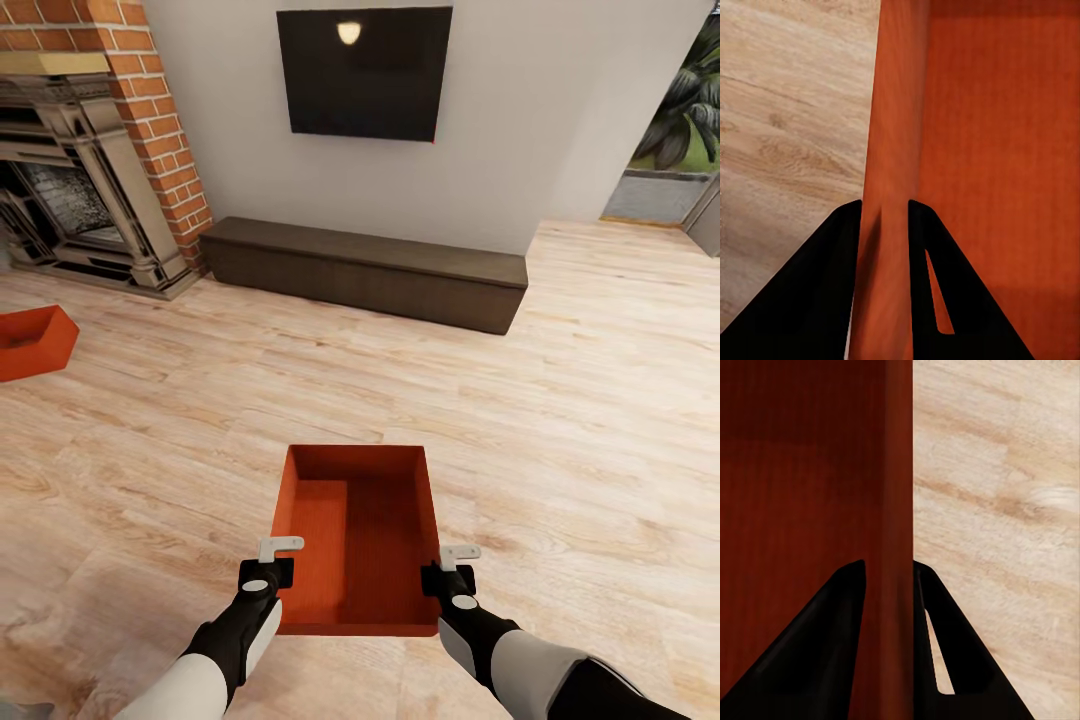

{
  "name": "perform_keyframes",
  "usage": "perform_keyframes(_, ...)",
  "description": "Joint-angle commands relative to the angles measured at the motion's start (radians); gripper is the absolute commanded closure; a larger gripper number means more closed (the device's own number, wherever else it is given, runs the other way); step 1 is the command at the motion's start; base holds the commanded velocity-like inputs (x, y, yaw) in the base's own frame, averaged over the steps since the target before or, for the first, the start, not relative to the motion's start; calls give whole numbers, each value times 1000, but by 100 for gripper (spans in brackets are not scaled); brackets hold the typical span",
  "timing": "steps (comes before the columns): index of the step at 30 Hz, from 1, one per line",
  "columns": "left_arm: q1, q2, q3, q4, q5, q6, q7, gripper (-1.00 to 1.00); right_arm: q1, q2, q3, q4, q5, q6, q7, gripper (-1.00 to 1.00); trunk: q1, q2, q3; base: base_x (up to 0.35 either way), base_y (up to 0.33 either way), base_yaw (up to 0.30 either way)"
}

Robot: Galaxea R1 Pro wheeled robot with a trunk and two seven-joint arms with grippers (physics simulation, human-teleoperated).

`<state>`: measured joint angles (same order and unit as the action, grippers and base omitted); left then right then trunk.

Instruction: Move the two storage containers from the living room to the garage. In the garage, place one container on the floor and stack the other container on top of it (either order is fine).

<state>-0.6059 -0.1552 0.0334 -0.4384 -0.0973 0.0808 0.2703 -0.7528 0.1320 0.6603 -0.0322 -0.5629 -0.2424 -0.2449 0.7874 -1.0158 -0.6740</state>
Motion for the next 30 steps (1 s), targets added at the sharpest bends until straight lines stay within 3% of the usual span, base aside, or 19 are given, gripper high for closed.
perform_keyframes(1, 0, 0, 28, 0, -12, 9, 9, 100, 0, 0, -18, -3, 8, -18, 1, 100, -4, 7, 3, 0, 0, 0)
perform_keyframes(30, 0, 0, 28, -1, -12, 10, 9, 100, 0, 0, -17, -2, 8, -19, 1, 100, -115, 210, 98, 0, 0, 0)
